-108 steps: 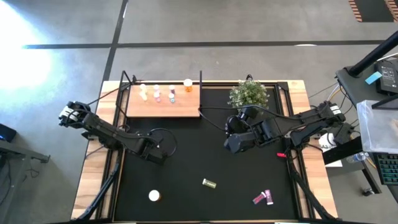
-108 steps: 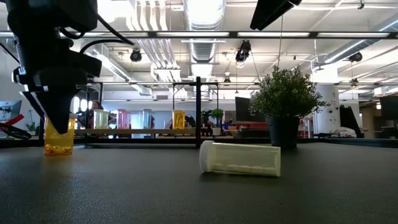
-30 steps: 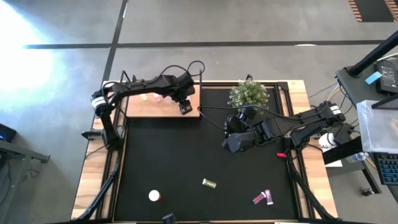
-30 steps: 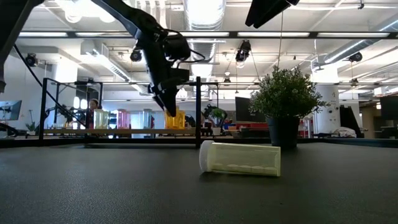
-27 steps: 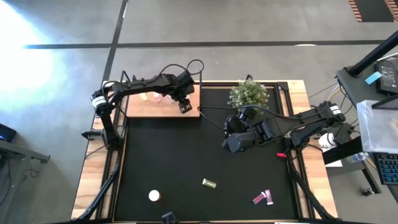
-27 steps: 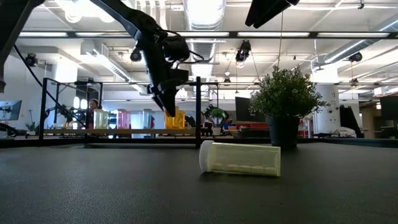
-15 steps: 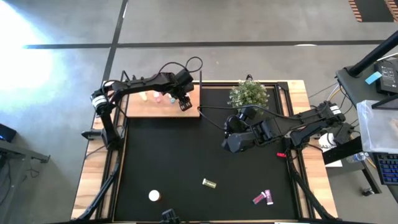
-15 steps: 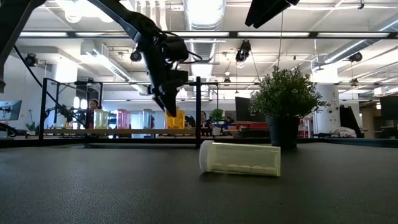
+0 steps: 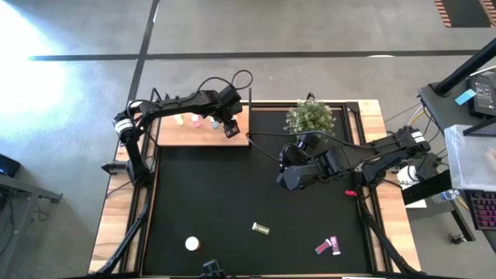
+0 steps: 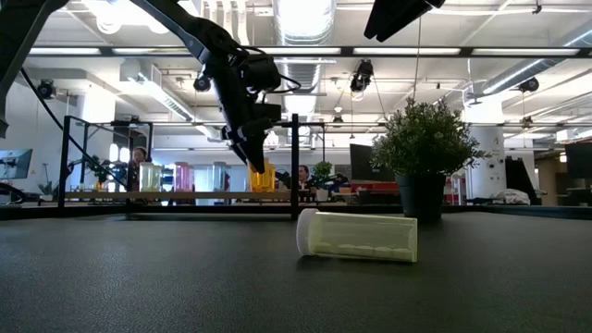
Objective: Pick and place medicine bottles onto shelf by color
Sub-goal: Put the top orange medicine bottle on the shelf aligned with the other orange medicine bottle
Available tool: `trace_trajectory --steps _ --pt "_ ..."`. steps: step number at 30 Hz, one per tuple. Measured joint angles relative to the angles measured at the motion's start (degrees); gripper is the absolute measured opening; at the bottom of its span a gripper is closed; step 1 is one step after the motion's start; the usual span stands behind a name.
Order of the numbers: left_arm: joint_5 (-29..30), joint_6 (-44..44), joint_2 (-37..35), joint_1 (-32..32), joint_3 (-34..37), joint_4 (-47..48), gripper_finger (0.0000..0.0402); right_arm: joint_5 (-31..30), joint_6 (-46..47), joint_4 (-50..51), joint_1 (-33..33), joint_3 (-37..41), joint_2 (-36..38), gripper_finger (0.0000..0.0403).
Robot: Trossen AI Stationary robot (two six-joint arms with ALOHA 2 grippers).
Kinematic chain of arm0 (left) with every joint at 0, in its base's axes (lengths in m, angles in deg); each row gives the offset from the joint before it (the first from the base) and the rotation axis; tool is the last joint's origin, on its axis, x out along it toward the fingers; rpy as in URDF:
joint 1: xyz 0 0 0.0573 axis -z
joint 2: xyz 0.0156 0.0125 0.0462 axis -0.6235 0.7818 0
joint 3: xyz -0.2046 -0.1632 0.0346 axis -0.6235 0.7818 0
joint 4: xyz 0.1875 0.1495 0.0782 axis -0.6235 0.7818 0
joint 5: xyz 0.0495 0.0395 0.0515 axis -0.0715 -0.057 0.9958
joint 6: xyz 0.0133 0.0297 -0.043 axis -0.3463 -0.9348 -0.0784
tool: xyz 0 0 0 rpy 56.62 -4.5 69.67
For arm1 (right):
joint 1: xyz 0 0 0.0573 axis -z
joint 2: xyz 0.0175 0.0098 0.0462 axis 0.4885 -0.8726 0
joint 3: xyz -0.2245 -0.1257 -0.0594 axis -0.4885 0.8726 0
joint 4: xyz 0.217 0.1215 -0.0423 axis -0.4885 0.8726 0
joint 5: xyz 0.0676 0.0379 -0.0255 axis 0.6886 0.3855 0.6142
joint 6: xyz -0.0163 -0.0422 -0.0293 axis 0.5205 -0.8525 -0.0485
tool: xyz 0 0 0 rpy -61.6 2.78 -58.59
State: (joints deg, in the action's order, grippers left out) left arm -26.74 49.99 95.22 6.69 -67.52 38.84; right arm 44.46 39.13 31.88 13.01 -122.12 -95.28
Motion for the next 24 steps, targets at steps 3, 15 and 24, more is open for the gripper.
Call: trace_trajectory --steps 3,15,24 --pt "0.17 0.00 0.00 0.00 0.00 0.00 0.0186 0.00 0.00 0.00 0.02 0.00 0.00 0.0235" --pt "0.15 -0.04 0.00 0.00 0.20 -0.08 0.0205 0.00 0.00 -0.01 0.01 0.00 0.00 0.0235" --pt "0.42 -0.04 0.00 0.00 0.20 -0.24 0.0213 0.00 0.00 -0.02 0.01 0.00 0.00 0.0235"
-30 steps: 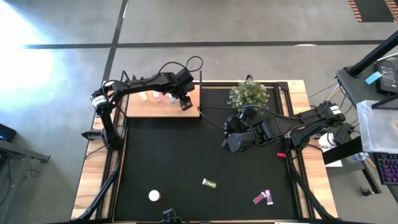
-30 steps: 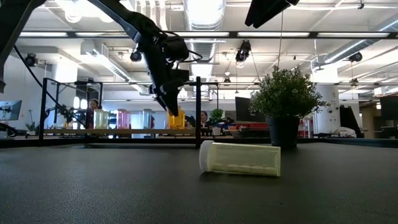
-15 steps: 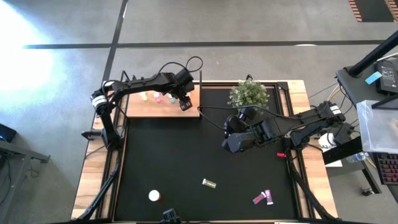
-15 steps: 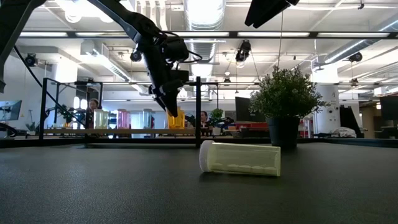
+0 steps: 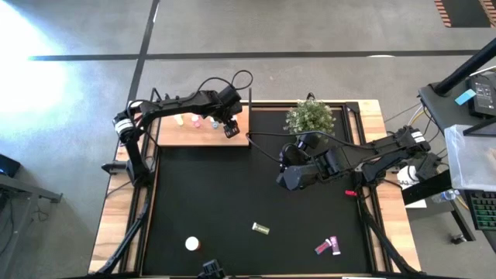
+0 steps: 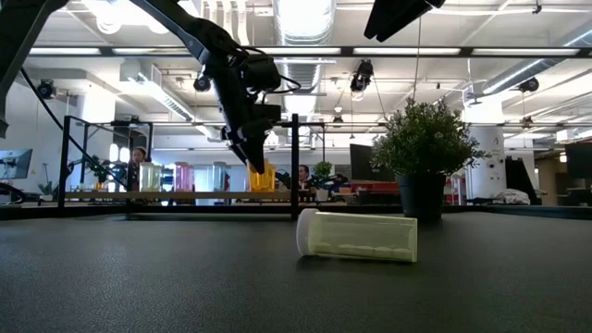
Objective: Pick and place medicine bottles onto shelf by color
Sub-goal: Put the top orange medicine bottle on the shelf aligned with the other orange medicine bottle, then put the orange medicine bottle on the shelf aligned with the other orange medicine bottles
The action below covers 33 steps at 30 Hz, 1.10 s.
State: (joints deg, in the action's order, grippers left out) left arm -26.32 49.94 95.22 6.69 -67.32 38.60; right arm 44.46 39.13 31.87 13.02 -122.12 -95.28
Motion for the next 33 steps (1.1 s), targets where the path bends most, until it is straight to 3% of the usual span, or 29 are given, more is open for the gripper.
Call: trace_trajectory --steps 7,13,22,28,33 --pt "0.23 -0.02 0.00 0.00 0.01 -0.69 0.0249 0.00 0.00 -0.01 0.00 0.00 0.00 0.0235" --pt "0.34 -0.04 -0.60 0.32 -0.29 -2.35 0.0253 0.00 0.00 -0.01 0.00 0.00 0.00 0.0235" --pt "0.36 0.07 -10.19 3.75 -0.31 -0.02 0.0254 0.00 0.00 -0.03 0.00 0.02 0.00 0.0235" --pt "0.79 12.85 -17.41 13.07 2.15 9.81 0.0254 0.00 0.00 -0.02 -0.01 0.02 0.00 0.0235" --pt "8.47 28.13 -22.63 28.28 9.31 11.01 0.0254 0.00 0.00 -0.07 0.01 0.02 0.00 0.0235"
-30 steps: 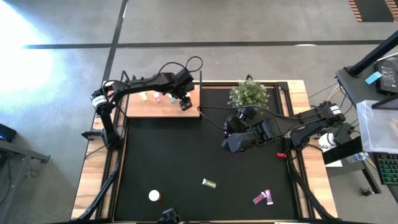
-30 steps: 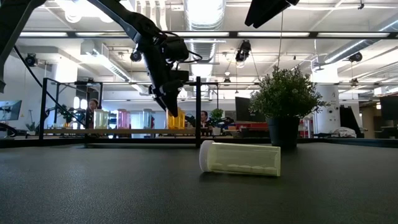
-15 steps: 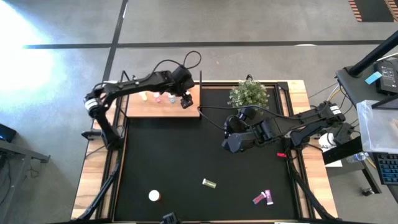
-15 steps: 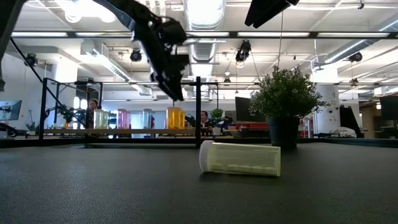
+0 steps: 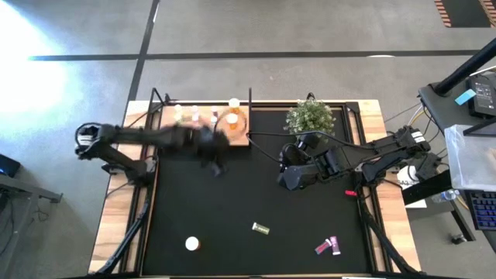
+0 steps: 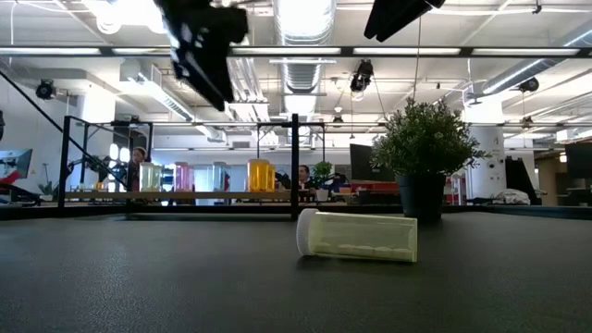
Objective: Pick and place medicine bottles onto shelf by color
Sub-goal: Put the orange medicine bottle on the shelf aligned with the other orange medicine bottles
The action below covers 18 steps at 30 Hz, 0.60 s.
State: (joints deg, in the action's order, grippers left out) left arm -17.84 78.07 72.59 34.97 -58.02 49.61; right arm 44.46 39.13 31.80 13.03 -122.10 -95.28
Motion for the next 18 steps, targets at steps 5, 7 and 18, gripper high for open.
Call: trace_trajectory --steps 5,7,18 --pt "6.80 21.26 -2.94 15.97 6.72 0.42 0.0254 0.02 0.00 0.02 -0.02 0.00 0.00 0.0235" --pt "7.72 30.82 -3.09 21.46 9.20 0.50 0.0254 0.00 0.00 0.00 -0.01 0.00 0.00 0.0235" --pt "8.24 60.14 3.73 37.88 10.50 -0.01 0.0254 0.00 0.00 0.02 0.00 0.00 0.00 0.0235"
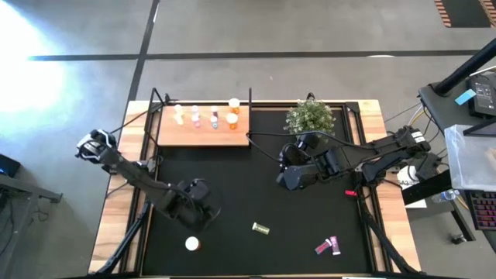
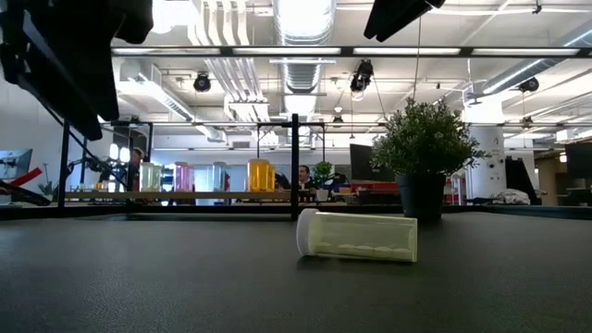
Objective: Pick and place medicine bottles onto shelf by color
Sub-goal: Put the orange medicine bottle on the shelf aligned with the other orange medicine bottles
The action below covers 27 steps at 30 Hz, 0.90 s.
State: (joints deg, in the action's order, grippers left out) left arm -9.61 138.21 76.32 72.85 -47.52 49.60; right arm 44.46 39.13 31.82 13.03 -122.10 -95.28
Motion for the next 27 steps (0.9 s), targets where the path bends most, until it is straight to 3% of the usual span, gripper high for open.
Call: trace_trajectory --steps 12,19,27 --pt "-1.09 7.30 8.17 9.16 -7.28 0.45 0.0255 0.00 0.00 -0.02 -0.02 0.00 0.00 0.0235" --pt "1.46 13.04 11.52 14.85 -12.95 1.05 0.0296 0.02 0.00 -0.04 0.00 0.00 0.00 0.0235" --pt "0.21 22.95 18.79 19.11 -22.74 15.72 0.0323 0.00 0.00 -0.04 -0.02 0.00 0.00 0.0235"
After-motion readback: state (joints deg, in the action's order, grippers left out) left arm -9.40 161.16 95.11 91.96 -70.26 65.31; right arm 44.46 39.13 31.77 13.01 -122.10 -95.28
